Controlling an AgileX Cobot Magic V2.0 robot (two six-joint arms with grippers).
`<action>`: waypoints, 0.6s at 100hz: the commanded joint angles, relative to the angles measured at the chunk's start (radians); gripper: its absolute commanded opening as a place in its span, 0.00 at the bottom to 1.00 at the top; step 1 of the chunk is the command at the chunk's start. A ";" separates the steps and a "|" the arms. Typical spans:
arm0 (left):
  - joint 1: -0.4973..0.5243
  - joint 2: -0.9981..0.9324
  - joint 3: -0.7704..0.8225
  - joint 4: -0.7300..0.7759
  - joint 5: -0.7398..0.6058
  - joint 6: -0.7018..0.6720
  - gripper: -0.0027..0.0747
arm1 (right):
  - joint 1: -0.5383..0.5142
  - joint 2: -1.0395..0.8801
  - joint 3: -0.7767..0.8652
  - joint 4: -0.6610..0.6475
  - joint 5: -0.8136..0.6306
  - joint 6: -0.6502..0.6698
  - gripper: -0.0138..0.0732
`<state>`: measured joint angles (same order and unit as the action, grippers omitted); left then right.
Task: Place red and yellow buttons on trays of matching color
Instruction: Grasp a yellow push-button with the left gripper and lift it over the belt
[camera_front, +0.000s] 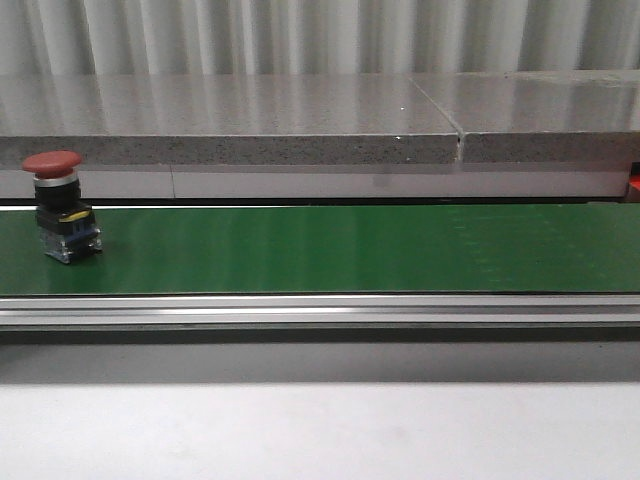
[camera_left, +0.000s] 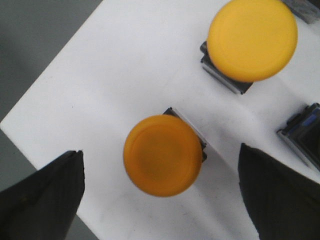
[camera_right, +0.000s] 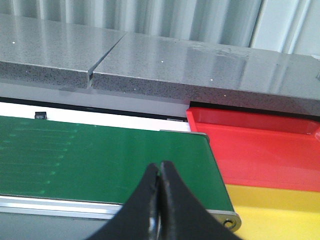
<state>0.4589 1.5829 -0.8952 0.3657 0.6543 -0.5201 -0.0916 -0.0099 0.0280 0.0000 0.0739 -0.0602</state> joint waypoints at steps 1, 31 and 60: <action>0.003 -0.002 -0.044 0.017 -0.035 -0.015 0.79 | -0.001 -0.015 -0.006 0.000 -0.082 -0.003 0.08; 0.003 0.087 -0.087 0.009 -0.053 -0.021 0.79 | -0.001 -0.015 -0.006 0.000 -0.082 -0.003 0.08; 0.003 0.098 -0.097 -0.002 -0.027 -0.021 0.33 | -0.001 -0.015 -0.006 0.000 -0.082 -0.003 0.08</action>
<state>0.4589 1.7155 -0.9650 0.3601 0.6250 -0.5284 -0.0916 -0.0099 0.0280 0.0000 0.0739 -0.0602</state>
